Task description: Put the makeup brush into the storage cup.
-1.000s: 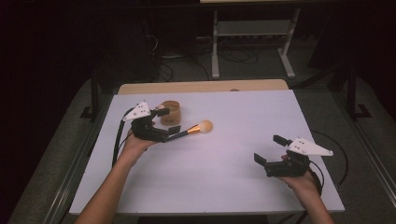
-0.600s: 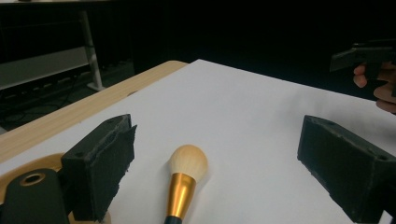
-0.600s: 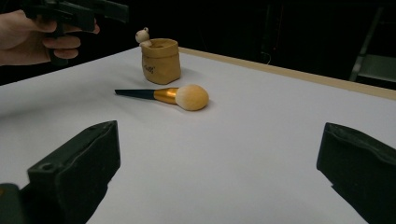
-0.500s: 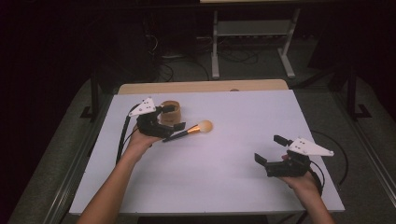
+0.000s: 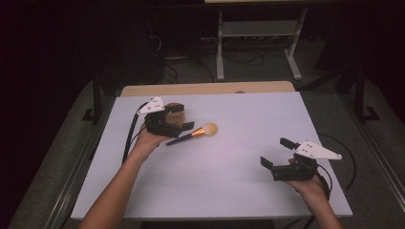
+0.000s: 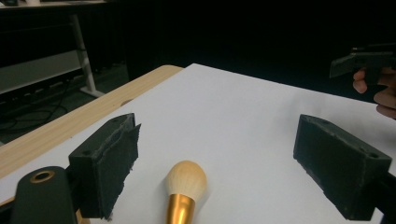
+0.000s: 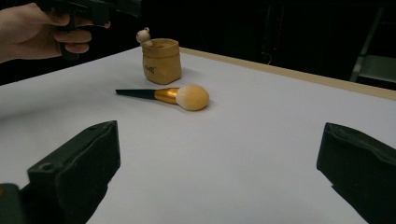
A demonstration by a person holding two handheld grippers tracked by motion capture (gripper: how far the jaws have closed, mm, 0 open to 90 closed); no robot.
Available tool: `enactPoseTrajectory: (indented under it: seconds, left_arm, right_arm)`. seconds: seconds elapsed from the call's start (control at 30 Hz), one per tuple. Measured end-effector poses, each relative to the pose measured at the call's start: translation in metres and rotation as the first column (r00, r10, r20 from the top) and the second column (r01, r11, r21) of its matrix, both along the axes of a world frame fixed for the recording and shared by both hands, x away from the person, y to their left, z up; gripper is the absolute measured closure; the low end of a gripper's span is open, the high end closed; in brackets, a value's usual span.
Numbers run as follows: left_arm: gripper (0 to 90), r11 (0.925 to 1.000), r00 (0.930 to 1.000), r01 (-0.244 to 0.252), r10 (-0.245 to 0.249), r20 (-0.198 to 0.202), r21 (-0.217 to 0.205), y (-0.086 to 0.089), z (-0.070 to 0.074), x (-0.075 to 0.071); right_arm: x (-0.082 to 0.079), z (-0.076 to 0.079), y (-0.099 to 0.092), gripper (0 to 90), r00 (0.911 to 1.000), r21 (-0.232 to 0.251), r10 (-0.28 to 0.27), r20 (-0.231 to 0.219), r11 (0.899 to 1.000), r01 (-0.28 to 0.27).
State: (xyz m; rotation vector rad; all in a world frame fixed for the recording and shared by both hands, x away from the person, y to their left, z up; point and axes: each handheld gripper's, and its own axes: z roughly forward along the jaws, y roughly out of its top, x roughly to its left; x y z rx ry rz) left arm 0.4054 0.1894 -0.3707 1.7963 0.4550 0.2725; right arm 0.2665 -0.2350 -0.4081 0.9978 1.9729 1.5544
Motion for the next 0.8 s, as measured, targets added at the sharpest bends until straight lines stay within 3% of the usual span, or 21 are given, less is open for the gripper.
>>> enactPoseTrajectory:
  seconds: [0.8]
  left_arm:
    - [16.7,0.9977,0.9992,0.019,-0.017,-0.038,0.065,-0.015,0.003,0.022]
  right_arm:
    - [0.000,0.000,-0.001,0.0,1.0000,0.004,0.001,-0.003,1.000,-0.001]
